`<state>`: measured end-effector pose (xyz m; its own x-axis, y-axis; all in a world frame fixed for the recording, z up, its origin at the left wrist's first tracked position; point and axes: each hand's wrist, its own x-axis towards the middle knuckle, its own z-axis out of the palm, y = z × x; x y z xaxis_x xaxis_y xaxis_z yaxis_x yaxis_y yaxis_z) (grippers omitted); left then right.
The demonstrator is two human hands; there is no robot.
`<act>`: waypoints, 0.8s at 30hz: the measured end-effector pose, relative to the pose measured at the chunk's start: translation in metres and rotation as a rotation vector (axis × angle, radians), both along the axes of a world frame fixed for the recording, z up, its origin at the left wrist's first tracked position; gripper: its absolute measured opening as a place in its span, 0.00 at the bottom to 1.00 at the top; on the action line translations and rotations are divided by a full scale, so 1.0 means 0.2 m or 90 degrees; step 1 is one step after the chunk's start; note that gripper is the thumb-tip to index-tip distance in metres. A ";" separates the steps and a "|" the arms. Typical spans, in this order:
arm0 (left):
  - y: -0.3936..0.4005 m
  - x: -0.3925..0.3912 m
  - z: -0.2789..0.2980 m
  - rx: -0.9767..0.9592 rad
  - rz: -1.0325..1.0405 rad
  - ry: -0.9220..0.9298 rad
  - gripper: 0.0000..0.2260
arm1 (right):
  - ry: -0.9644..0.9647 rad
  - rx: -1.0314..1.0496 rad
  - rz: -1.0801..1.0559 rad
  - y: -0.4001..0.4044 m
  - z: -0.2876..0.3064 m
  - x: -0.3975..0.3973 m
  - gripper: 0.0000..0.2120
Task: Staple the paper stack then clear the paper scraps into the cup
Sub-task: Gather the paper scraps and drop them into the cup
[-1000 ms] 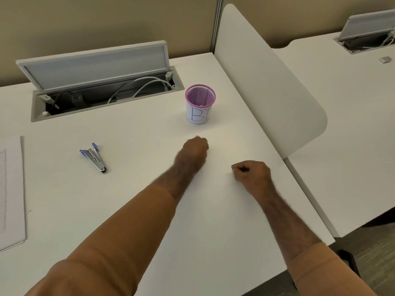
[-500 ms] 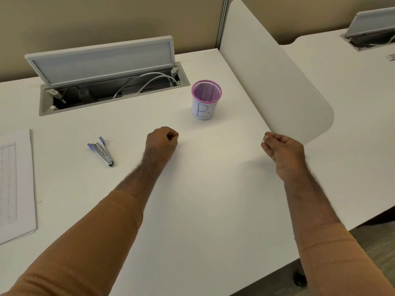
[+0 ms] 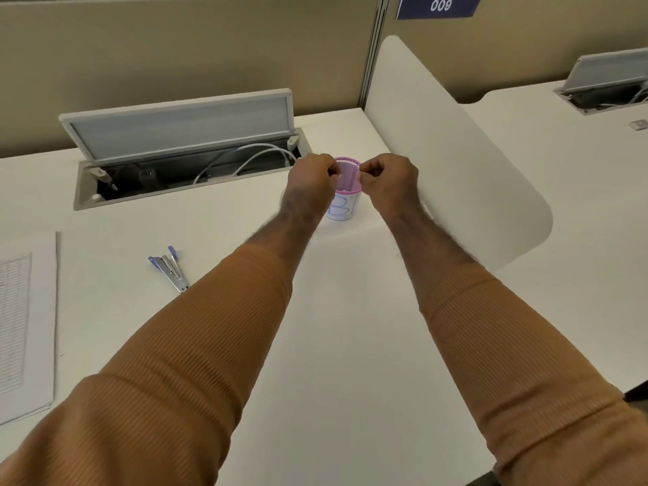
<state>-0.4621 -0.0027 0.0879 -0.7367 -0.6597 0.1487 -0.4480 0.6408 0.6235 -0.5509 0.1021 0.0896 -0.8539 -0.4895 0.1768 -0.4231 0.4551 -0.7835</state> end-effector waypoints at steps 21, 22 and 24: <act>-0.07 -0.13 0.02 -0.101 -0.095 -0.200 0.13 | 0.204 0.317 0.048 -0.11 -0.04 -0.06 0.15; -0.07 -0.14 0.02 -0.097 -0.096 -0.204 0.13 | 0.193 0.306 0.042 -0.11 -0.04 -0.06 0.14; -0.08 -0.14 0.03 -0.098 -0.095 -0.223 0.13 | 0.171 0.288 0.036 -0.12 -0.05 -0.06 0.13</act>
